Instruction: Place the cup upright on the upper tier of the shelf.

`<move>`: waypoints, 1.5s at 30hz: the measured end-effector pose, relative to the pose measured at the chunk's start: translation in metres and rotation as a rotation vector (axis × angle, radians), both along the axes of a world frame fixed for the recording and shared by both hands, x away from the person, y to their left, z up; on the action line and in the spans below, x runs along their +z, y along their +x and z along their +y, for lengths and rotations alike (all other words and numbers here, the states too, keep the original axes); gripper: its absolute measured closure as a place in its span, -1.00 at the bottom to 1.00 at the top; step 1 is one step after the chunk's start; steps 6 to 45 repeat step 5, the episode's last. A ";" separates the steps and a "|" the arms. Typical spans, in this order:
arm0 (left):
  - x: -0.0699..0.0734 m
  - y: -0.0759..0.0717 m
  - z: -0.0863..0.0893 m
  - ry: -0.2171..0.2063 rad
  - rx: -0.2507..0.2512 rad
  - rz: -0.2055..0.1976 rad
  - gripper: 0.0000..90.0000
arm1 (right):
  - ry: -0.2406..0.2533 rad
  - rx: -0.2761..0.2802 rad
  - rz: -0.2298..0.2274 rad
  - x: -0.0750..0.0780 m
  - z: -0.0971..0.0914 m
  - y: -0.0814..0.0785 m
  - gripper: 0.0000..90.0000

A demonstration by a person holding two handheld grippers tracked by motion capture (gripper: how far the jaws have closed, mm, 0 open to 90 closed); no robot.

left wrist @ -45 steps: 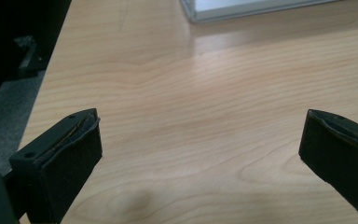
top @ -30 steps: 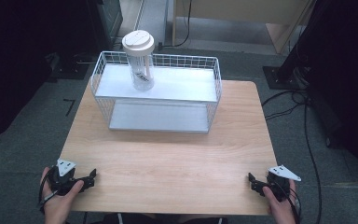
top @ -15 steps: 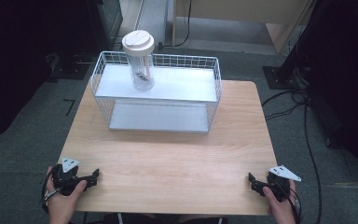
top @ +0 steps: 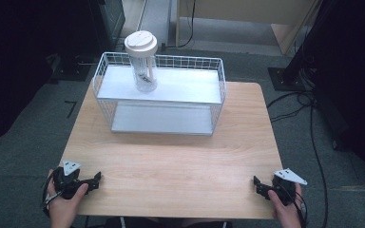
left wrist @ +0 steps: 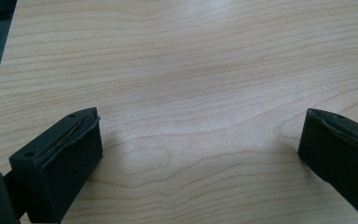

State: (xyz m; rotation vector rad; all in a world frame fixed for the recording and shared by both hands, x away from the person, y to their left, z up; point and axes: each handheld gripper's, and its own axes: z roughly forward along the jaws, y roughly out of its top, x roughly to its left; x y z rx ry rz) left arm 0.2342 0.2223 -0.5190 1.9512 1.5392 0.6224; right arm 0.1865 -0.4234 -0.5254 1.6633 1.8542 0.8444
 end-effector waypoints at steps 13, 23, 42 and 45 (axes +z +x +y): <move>0.000 0.000 0.000 0.000 0.000 0.000 -1.00 | 0.000 0.000 0.000 0.000 0.000 0.000 -0.69; 0.000 0.000 0.000 0.000 0.000 0.000 -1.00 | 0.000 0.000 0.000 0.000 0.000 0.000 -0.69; 0.000 0.000 0.000 0.000 0.000 0.000 -1.00 | 0.000 0.000 0.000 0.000 0.000 0.000 -0.69; 0.000 0.000 0.000 0.000 0.000 0.000 -1.00 | 0.000 0.000 0.000 0.000 0.000 0.000 -0.69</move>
